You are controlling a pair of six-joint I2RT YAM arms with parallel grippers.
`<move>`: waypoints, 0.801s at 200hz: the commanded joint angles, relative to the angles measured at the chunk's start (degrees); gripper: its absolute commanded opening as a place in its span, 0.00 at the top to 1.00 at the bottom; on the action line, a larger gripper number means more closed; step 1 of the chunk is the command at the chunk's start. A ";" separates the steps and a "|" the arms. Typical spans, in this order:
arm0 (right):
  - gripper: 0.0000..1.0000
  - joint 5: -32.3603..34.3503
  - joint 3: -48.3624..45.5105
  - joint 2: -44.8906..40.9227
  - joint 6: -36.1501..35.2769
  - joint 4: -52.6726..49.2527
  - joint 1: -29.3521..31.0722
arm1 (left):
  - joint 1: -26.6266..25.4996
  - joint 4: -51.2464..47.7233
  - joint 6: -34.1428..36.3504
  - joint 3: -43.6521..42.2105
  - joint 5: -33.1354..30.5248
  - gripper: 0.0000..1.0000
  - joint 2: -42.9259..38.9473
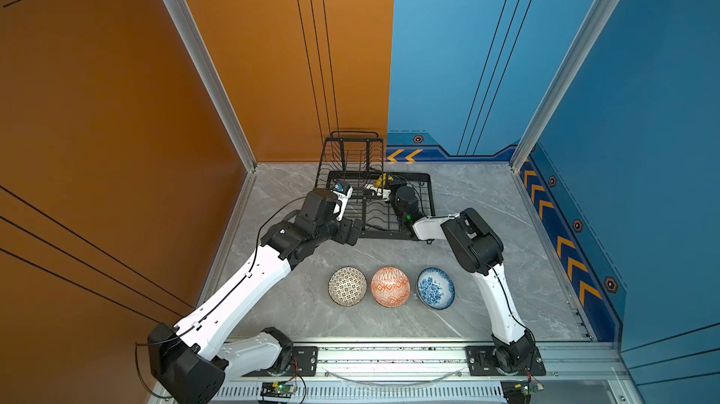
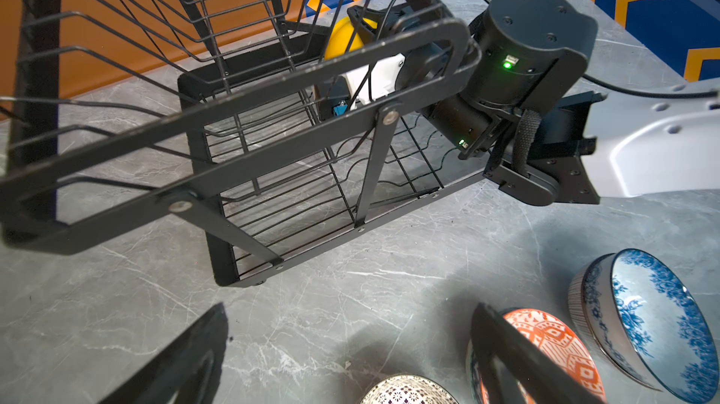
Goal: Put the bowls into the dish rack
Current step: 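Carry the yellow bowl with the right gripper into the lower rack tier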
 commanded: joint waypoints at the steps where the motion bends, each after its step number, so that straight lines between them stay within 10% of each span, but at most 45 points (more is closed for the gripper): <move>1: 1.00 -0.30 3.42 1.71 -0.64 3.72 -0.17 | -0.14 -1.69 1.00 2.03 -1.16 0.02 -0.38; 160: 1.00 -0.37 4.32 3.18 5.28 0.70 2.26 | 0.10 -2.00 0.70 2.03 -0.15 0.02 0.07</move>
